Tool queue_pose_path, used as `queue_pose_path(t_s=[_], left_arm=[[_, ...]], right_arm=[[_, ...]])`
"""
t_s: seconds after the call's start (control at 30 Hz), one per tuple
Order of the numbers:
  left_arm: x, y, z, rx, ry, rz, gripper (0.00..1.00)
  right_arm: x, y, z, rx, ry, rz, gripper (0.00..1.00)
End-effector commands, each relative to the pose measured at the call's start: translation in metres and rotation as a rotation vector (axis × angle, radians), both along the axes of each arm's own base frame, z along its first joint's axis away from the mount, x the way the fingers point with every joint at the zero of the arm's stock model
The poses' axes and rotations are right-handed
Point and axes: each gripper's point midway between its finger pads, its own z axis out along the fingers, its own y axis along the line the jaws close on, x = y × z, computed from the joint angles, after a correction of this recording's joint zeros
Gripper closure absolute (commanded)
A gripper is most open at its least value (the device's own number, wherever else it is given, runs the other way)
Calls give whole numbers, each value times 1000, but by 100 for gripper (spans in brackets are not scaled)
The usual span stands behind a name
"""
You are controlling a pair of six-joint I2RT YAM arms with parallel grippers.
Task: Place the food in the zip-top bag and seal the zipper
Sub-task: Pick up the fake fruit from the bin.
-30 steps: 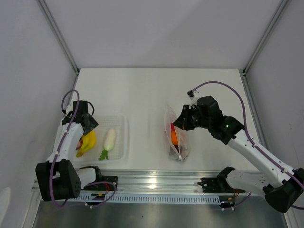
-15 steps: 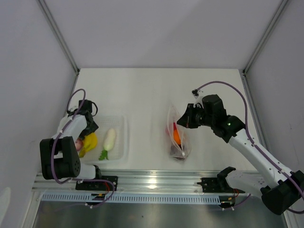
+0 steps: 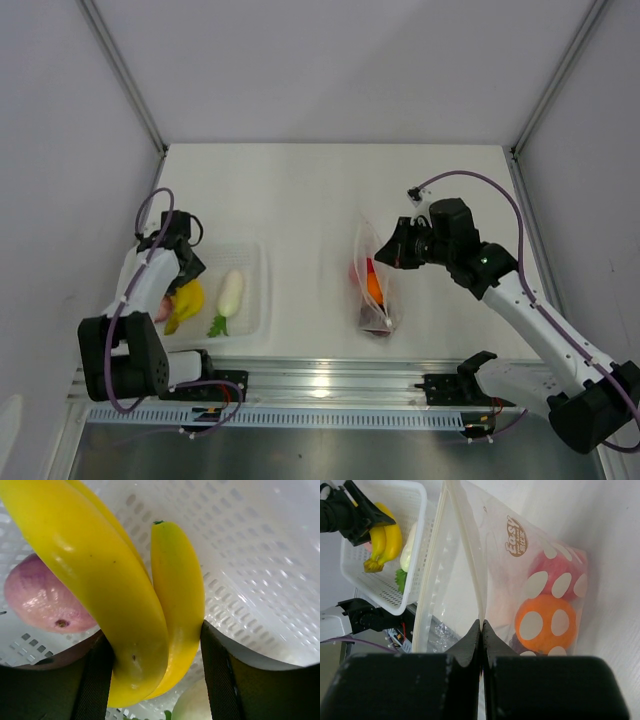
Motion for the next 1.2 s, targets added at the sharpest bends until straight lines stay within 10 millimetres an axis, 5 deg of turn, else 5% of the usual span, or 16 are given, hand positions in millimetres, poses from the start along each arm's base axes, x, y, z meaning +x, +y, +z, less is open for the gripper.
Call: queue_pose_path(t_s=[0.0,0.13,0.37,0.5,0.7,1.03,1.17], left_arm=[[8,-3,54,48,-156,-24,99],[10,-15,101,87,-302,-107,99],[-5,-54,152,-21,-521,-269,100],[3,-115,192,-265,-747,-501,99],[-2,-212,241,-689,-829,-804,99],[-28,-310,341,-1137,-1006,-1105,100],[-33,-326,356,-1239,-1035,-1156,99]], right_arm=[[3,1,-2,3,17,-12,100],[9,-1,-5,-21,33,-37,100],[18,-1,-9,-39,66,-77,100],[26,2,-8,-30,68,-107,100],[32,3,3,-17,54,-168,100],[24,6,37,-93,-30,-258,100],[19,10,40,-95,-39,-259,100]])
